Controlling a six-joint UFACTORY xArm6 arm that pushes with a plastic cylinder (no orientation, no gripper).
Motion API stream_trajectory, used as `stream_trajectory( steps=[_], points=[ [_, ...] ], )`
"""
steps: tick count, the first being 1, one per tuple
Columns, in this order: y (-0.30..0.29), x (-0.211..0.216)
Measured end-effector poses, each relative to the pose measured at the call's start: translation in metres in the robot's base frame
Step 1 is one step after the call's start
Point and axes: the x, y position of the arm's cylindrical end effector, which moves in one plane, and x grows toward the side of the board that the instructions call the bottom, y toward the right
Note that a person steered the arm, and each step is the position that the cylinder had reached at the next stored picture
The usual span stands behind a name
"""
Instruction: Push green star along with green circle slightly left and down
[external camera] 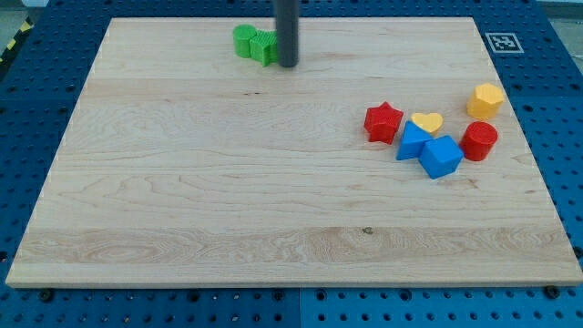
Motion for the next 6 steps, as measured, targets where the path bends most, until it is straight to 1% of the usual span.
stream_trajectory(
  steps=[1,2,4,5,6],
  points=[
    [0.053,-0.025],
    [0.049,-0.047],
    [-0.05,-0.047],
    [-0.083,-0.047],
    [-0.082,-0.047]
  ],
)
